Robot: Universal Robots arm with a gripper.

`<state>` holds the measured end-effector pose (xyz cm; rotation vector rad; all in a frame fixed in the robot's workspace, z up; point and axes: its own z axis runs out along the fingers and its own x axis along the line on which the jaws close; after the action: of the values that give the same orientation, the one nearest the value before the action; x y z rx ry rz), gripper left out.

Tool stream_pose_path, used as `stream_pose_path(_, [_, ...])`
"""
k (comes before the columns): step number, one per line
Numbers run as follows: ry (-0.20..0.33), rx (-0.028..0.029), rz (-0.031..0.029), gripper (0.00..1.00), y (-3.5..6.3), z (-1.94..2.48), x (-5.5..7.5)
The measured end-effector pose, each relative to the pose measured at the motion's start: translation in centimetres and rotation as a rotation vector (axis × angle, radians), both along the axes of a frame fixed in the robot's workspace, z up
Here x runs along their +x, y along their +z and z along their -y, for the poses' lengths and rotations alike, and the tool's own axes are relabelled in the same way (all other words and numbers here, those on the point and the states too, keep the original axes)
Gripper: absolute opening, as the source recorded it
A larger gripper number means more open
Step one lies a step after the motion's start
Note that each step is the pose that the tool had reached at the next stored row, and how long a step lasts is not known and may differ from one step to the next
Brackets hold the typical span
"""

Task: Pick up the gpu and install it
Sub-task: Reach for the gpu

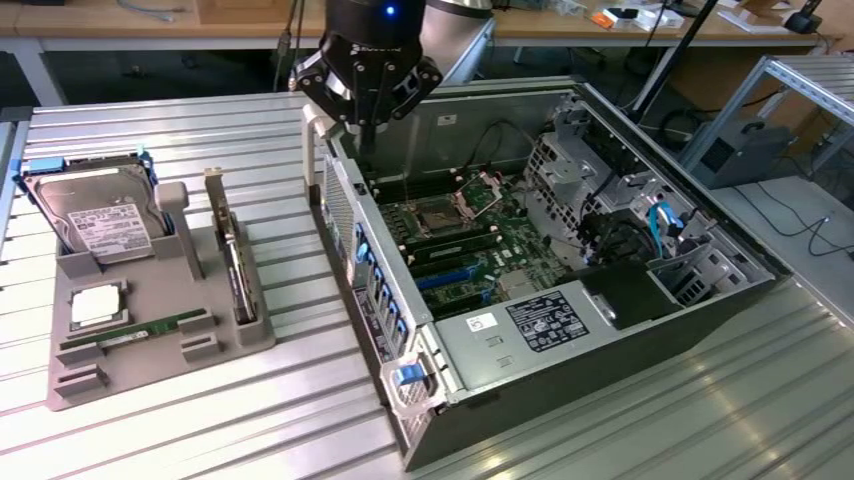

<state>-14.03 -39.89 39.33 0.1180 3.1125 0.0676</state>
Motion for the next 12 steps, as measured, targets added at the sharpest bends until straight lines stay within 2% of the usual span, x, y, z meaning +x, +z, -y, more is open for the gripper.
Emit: stream_pose_path(12, [0.000, 0.0000, 0.0000, 0.11, 0.00, 0.00, -0.30])
